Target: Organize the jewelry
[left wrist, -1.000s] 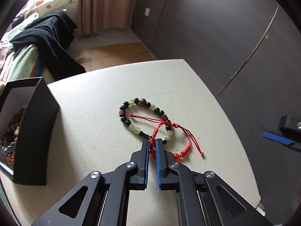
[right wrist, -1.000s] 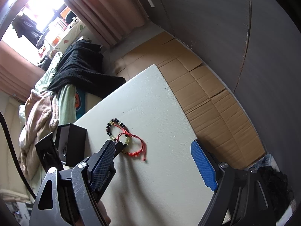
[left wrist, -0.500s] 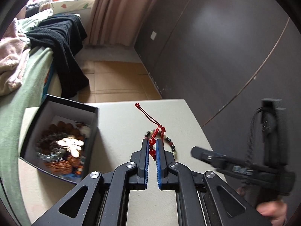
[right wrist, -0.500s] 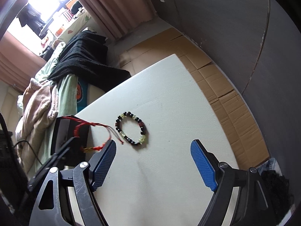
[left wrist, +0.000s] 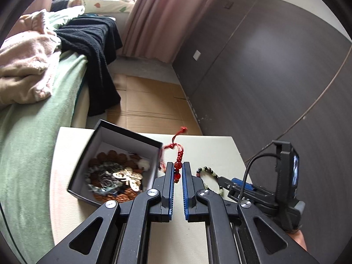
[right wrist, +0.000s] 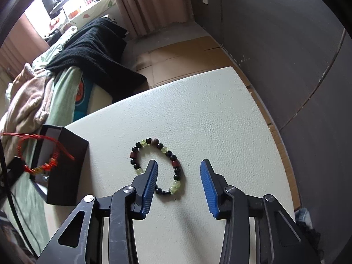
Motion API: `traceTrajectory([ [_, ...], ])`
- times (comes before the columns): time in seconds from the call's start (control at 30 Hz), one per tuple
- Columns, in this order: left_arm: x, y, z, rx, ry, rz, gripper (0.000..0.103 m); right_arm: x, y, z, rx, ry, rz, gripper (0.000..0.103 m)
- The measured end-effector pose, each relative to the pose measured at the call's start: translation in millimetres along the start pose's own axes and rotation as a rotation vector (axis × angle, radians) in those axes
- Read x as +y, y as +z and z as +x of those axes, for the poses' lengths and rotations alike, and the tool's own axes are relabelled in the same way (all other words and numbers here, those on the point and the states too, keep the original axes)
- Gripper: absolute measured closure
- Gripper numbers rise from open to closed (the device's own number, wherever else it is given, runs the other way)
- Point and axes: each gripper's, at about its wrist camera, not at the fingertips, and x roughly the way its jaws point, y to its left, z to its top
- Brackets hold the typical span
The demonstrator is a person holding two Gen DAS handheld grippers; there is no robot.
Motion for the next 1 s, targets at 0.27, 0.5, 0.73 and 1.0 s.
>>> traceTrajectory([
  [0.27,22,7,-19,-0.039,0.002,-0.044,0.096,12,-2,12,-0.005,-0.057,-0.040,0.092],
  [0.5,41,13,-18,-0.005,0.048,-0.120,0.057,11,-1,-6,-0.029,0.037,0.009,0.093],
  [0.73,55,17,-39,-0.092,0.067,-0.153,0.029,24,0,-48,-0.126,0.217,0.034,0.093],
  [1.0,74,23,-48,-0.115,0.095,-0.200,0.029,59,0,-79,-0.201,0.378,0.004,0.093],
])
